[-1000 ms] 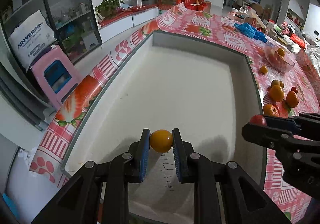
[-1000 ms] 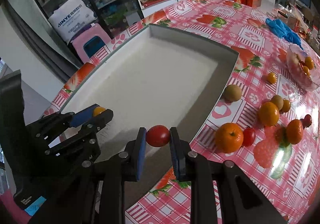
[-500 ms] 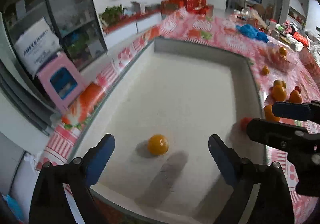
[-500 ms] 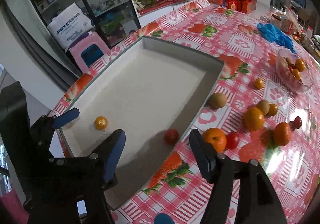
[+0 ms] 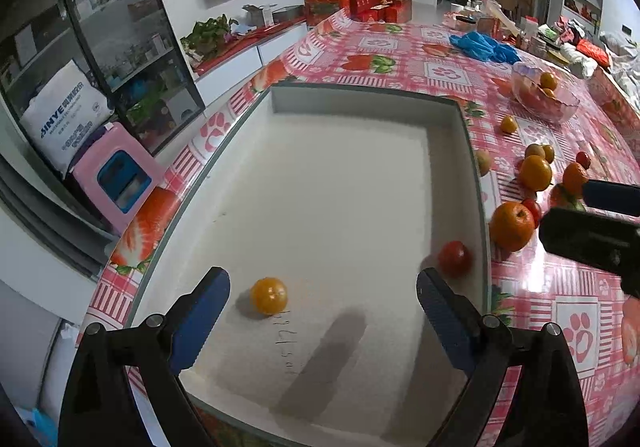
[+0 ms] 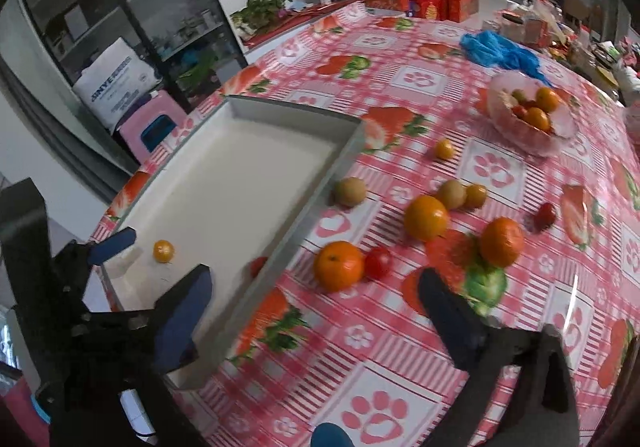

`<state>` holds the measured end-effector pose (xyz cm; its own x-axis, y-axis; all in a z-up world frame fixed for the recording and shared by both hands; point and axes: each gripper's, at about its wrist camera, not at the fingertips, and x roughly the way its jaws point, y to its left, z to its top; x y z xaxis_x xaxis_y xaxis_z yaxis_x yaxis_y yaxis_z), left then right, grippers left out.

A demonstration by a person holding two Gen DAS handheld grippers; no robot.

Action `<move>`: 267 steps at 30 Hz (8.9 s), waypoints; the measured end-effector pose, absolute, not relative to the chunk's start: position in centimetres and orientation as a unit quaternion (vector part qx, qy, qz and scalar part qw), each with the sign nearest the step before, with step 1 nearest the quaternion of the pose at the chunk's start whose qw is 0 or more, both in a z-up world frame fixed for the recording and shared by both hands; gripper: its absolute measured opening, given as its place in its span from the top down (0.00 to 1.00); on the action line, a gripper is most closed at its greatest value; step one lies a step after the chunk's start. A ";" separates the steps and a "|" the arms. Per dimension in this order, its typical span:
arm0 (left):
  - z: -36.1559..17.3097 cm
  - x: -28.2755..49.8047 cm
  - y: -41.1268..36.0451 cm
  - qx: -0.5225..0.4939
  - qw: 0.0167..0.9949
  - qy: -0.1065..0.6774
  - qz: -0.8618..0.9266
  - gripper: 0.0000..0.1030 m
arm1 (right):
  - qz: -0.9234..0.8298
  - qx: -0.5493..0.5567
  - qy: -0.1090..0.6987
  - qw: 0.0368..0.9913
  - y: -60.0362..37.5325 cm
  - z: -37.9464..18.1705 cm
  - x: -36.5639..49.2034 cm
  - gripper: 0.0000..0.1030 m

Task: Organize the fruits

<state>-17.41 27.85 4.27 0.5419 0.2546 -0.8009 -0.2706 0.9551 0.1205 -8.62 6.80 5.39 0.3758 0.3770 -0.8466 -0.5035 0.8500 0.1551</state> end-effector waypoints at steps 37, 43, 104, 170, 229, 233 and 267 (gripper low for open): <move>1.4 -14.3 13.6 0.036 0.868 0.496 0.016 0.07 | 0.083 -0.039 0.525 0.846 -9.4 0.4 -6.2 0.00; 0.8 -13.8 14.1 0.028 0.863 0.504 0.022 0.07 | 0.076 -0.064 0.522 0.847 -8.9 0.2 -5.9 0.00; 1.0 -8.3 16.5 0.002 0.888 0.459 0.032 0.51 | 0.095 -0.085 0.489 0.863 -7.1 -0.1 -4.9 0.00; 6.6 -16.5 27.3 -0.087 0.907 0.403 0.084 0.62 | 0.250 -0.079 0.477 0.839 4.9 5.8 -8.0 0.59; 5.2 -15.2 30.0 -0.047 0.898 0.414 0.142 0.14 | 0.250 -0.072 0.493 0.830 8.7 5.1 -5.2 0.08; 5.9 -14.7 28.4 -0.040 0.900 0.415 0.123 0.14 | 0.211 -0.064 0.486 0.846 4.9 5.2 -4.6 0.08; 1.4 -7.2 14.1 0.008 0.866 0.499 0.033 0.25 | 0.077 -0.086 0.504 0.856 -9.8 0.0 -3.0 0.00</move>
